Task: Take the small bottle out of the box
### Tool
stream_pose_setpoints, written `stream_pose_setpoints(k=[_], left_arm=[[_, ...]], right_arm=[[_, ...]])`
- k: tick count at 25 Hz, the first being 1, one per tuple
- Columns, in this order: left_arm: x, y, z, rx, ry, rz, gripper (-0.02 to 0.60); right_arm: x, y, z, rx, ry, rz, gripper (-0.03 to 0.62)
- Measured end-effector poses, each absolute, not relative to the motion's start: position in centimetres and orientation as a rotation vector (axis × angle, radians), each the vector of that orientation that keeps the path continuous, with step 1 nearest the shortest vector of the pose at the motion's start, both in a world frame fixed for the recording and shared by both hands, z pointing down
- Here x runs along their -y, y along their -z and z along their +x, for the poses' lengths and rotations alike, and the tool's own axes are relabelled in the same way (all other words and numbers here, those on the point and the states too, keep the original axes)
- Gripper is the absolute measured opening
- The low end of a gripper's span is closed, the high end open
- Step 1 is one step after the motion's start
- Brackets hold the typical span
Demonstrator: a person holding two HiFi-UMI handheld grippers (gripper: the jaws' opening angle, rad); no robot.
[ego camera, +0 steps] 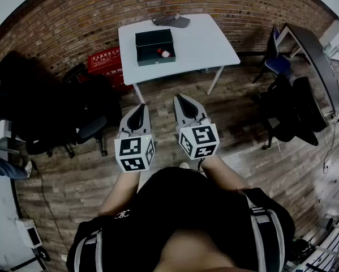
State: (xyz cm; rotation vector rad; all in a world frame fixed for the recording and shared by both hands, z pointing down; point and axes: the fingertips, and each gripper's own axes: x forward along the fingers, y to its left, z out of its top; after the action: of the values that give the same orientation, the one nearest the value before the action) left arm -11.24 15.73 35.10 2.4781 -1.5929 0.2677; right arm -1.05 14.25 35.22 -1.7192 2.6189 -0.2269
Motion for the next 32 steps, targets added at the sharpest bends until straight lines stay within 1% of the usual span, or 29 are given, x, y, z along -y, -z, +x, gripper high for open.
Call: stream_pose_setpoints(k=[19, 32], left_arm=[[-15.2, -35.2, -7.6, 1.609, -0.275, 2.481, 0.012], [-15.2, -36.8, -2.4, 1.619, -0.291, 2.422, 0.012]], right_arm=[[-14.0, -35.6, 0.9, -2.656, 0.251, -1.604, 0.031], [-13.7, -36.5, 5.1, -2.708, 0.259, -1.508, 0.031]])
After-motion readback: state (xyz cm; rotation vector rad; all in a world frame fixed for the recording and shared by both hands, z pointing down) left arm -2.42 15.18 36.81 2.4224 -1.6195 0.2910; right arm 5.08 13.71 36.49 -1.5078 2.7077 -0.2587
